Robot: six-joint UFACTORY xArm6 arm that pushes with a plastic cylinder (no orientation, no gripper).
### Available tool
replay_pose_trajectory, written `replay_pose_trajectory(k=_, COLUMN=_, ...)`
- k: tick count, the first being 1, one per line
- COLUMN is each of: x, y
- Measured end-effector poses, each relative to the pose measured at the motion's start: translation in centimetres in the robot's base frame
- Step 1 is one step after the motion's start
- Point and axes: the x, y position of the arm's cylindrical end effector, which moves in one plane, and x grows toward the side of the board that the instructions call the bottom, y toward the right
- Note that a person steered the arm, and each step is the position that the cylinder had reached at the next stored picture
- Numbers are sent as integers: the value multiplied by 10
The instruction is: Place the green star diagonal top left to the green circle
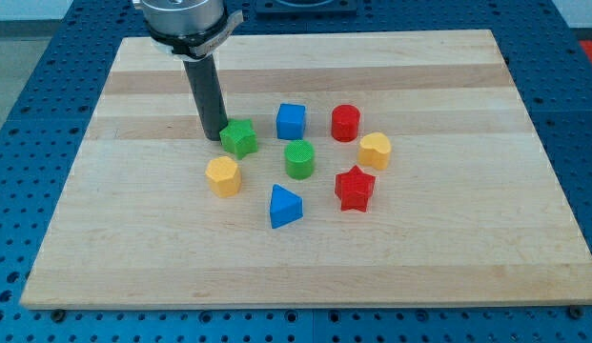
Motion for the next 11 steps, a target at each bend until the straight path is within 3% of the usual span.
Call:
replay_pose_trajectory(k=5, x=19, y=-70)
replay_pose_trajectory(k=11, x=40, y=47)
